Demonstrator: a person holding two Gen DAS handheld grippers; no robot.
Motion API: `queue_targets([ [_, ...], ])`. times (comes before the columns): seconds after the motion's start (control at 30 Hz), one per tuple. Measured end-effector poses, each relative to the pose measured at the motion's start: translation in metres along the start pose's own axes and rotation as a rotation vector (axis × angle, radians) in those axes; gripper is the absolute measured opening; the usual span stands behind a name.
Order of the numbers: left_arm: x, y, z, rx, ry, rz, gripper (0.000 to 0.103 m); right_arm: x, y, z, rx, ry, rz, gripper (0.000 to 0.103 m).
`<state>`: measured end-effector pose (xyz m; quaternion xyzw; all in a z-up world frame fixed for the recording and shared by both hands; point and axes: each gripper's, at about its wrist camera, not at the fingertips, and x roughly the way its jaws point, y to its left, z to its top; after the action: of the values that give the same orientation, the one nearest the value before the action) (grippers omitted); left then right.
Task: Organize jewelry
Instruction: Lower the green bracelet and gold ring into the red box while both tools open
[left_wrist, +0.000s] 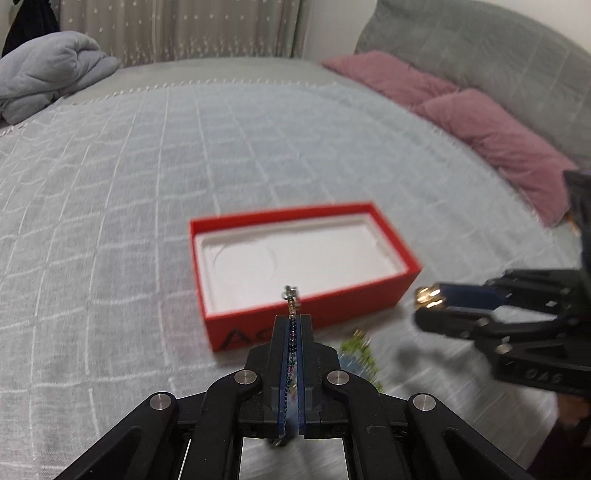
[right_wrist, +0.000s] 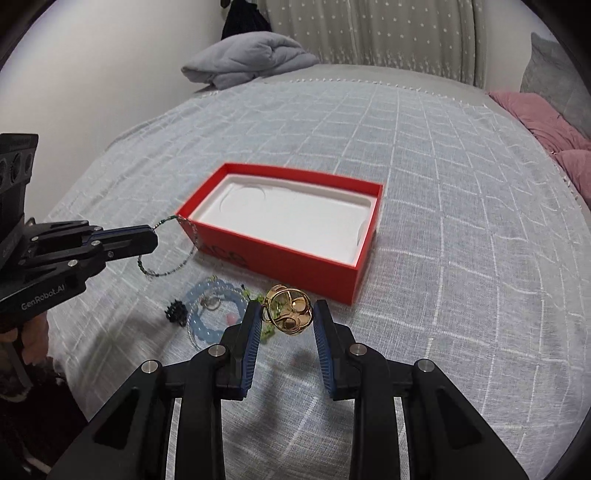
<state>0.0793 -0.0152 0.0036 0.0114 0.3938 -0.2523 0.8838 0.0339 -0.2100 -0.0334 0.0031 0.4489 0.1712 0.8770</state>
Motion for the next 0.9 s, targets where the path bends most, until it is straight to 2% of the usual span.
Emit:
queue_targets([
  [0.27, 0.009, -0.006, 0.026, -0.066, -0.093, -0.064, 0.0, 0.0, -0.009, 0.022, 0.05, -0.051, 0.004, 0.03],
  [0.43, 0.032, 0.007, 0.035, -0.149, -0.097, -0.127, 0.0, 0.011, -0.016, 0.033, 0.09, -0.062, -0.004, 0.03],
  [0.5, 0.049, 0.017, 0.033, -0.19, -0.07, -0.11, 0.0, 0.015, -0.019, 0.037, 0.099, -0.066, -0.003, 0.03],
  [0.67, 0.066, 0.03, 0.027, -0.209, -0.043, -0.03, 0.0, 0.027, -0.022, 0.045, 0.116, -0.064, -0.025, 0.03],
  [0.9, 0.074, 0.033, 0.023, -0.143, -0.04, 0.095, 0.0, 0.041, -0.019, 0.051, 0.102, -0.055, -0.053, 0.03],
])
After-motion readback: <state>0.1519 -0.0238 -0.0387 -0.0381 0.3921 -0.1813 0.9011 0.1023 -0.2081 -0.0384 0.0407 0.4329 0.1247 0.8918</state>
